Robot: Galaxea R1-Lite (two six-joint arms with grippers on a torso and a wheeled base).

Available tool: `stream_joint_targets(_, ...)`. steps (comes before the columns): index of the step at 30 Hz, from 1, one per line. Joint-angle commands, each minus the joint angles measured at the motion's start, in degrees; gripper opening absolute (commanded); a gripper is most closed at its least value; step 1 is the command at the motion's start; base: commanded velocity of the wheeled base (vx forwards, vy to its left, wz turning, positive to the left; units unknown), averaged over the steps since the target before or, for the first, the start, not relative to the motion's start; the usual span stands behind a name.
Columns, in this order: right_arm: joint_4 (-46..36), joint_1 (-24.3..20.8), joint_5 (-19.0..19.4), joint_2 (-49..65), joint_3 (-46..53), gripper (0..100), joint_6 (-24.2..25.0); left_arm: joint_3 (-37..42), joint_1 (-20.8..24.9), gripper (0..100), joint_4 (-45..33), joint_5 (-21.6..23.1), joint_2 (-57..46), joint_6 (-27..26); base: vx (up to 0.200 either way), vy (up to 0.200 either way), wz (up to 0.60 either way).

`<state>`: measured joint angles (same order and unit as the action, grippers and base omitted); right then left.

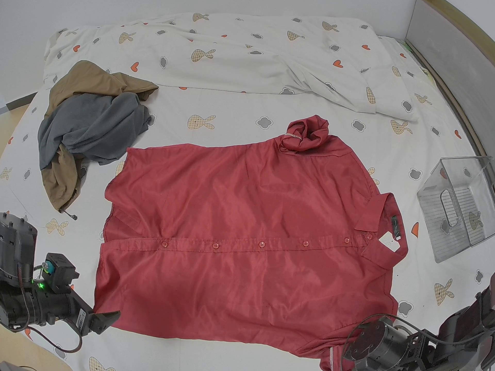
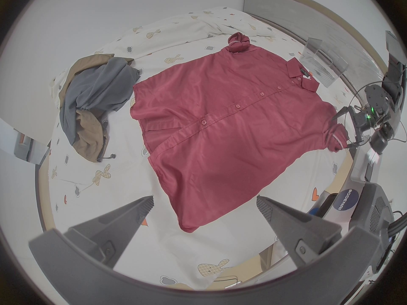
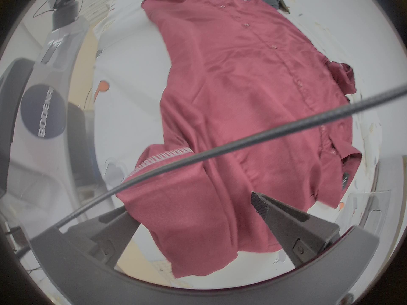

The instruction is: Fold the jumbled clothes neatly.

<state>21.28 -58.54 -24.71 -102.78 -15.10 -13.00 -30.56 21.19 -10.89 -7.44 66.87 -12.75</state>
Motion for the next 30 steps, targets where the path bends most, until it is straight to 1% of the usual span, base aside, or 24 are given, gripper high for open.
stream_joint_targets(1,3.94,0.09,-2.71,-0.40,0.43,100,0.08,-0.02,-0.01,100,-0.01,-0.03,-0.16,0.01,0.000,0.000,0.00)
stream_joint_targets(2,4.99,0.18,-3.59,-0.32,0.51,100,0.08,-0.02,-0.01,100,-0.01,-0.03,-0.16,0.01,0.000,0.000,0.00)
stream_joint_targets(3,4.99,0.18,-3.59,-0.32,0.51,100,0.08,-0.02,-0.01,100,-0.01,-0.03,-0.16,0.01,0.000,0.000,0.00)
stream_joint_targets(4,7.10,0.36,-5.17,0.12,0.51,100,-0.10,-0.02,-0.01,100,-0.01,-0.03,-0.16,0.01,0.000,0.000,0.00)
stream_joint_targets(5,7.98,0.44,-5.52,0.56,0.51,100,-0.28,-0.02,-0.01,100,-0.01,-0.03,-0.16,0.01,0.000,0.000,0.00)
stream_joint_targets(15,8.60,0.80,-5.61,5.75,0.87,100,-0.98,-0.02,-0.01,100,-0.01,-0.03,-0.16,0.01,0.000,0.000,0.00)
stream_joint_targets(20,8.60,3.08,-5.61,8.82,0.69,100,-2.21,-0.02,-0.01,100,-0.01,-0.03,-0.07,0.01,0.000,0.000,0.00)
stream_joint_targets(30,8.69,11.87,-5.61,6.10,-0.63,100,-2.65,-0.02,-0.01,100,-0.01,-0.03,-0.24,0.01,0.000,0.000,0.00)
